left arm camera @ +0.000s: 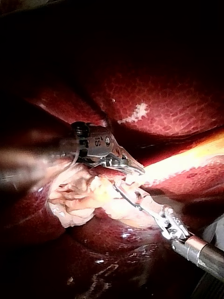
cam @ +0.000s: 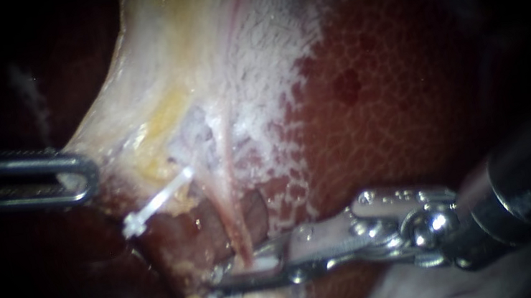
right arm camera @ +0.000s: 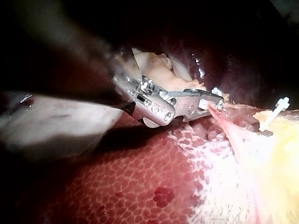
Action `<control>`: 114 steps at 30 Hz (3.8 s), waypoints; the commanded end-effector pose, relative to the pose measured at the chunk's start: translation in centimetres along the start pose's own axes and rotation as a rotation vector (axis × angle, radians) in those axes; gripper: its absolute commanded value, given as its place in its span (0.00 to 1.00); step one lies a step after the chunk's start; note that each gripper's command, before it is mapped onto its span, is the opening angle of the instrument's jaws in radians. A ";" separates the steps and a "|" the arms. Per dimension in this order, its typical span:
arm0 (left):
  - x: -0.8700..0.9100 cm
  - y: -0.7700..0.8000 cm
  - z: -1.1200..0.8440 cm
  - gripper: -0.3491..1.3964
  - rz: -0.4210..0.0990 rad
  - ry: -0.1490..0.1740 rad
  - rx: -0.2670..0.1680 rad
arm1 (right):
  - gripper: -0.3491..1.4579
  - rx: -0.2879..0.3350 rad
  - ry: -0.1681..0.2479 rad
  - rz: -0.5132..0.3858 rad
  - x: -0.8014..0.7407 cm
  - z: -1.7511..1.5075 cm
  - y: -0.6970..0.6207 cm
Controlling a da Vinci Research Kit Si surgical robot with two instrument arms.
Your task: Going back second clip right tube
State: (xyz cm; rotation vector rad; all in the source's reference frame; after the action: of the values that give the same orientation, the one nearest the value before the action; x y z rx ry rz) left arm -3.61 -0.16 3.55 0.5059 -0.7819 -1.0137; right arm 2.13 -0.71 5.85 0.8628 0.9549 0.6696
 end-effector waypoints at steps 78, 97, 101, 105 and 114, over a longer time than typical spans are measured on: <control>0.23 0.19 0.26 0.00 0.021 0.009 0.000 | 0.52 -0.013 0.101 -0.668 0.00 -1.36 0.04; 0.76 0.50 1.10 0.00 -0.004 0.095 0.017 | 0.52 -0.007 0.100 -0.682 -0.05 -1.48 0.05; 0.81 0.43 1.18 0.00 0.003 0.105 0.025 | 0.52 -0.007 0.100 -0.687 -0.04 -1.50 0.04; 0.81 0.38 1.19 0.00 0.004 0.105 0.026 | 0.52 -0.006 0.100 -0.686 -0.04 -1.51 0.04; 0.81 0.37 1.18 0.00 0.005 0.106 0.027 | 0.52 -0.006 0.100 -0.686 -0.04 -1.52 0.04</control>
State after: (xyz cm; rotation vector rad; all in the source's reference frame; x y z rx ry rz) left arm -4.08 -0.75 4.83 0.5760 -0.7035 -0.9646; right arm 0.75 -0.23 5.44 0.4460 1.2485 0.1229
